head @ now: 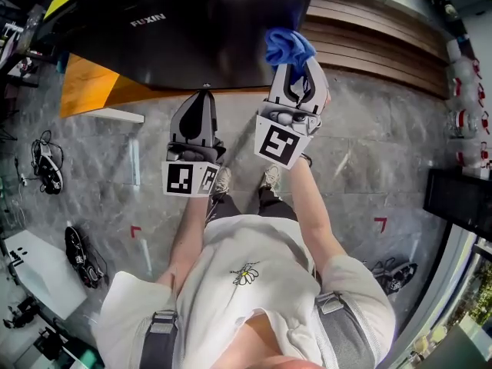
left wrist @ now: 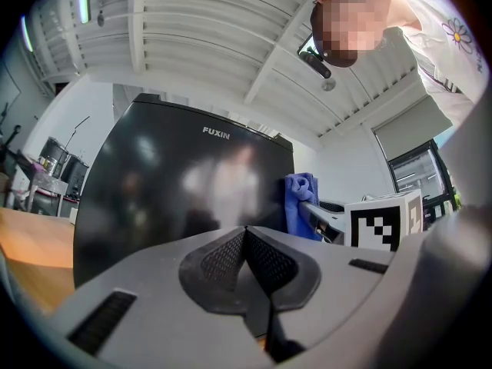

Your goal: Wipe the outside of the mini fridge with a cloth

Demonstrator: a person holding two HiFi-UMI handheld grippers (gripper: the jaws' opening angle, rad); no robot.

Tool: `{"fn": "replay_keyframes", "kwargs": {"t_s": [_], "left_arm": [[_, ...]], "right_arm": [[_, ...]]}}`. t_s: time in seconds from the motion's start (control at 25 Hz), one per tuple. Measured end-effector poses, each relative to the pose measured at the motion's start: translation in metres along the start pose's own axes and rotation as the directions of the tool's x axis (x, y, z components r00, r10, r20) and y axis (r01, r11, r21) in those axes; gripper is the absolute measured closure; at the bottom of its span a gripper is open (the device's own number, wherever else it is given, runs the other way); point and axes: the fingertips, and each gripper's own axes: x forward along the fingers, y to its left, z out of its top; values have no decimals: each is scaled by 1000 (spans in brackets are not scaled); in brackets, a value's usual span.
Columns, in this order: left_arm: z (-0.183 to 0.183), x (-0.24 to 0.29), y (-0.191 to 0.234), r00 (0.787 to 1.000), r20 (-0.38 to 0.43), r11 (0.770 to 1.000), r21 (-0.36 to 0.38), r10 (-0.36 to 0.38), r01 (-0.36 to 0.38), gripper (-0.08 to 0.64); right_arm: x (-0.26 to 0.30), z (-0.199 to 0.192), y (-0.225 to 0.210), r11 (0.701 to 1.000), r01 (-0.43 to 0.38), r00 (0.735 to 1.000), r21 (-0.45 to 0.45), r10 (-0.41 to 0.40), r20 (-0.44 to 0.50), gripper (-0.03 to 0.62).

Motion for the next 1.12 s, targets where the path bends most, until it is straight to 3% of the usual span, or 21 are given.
{"fn": "replay_keyframes", "kwargs": {"t_s": [0.24,0.44,0.64,0.84,1.12], "left_arm": [[-3,-14,5,999,-14,1000,6,30,-30,555],[2,-27,16,999,-13,999,8,48,-48,555],[12,-43,23,998,-2,998,15,62,-62,555],[31,-69,70,995,21,994,29,101,-102,555],[32,-114,156,985,27,985,17,172,-172,555]], "right_arm": [[-3,-2,-7,1000,13,1000,3,-13,-2,529],[-9,3,-14,986,98,995,135,-98,-4,531],[-20,29,-10,983,94,995,156,-100,29,531],[-19,65,47,979,37,995,202,-55,81,530],[-20,90,166,963,-58,995,262,36,90,531]]}}
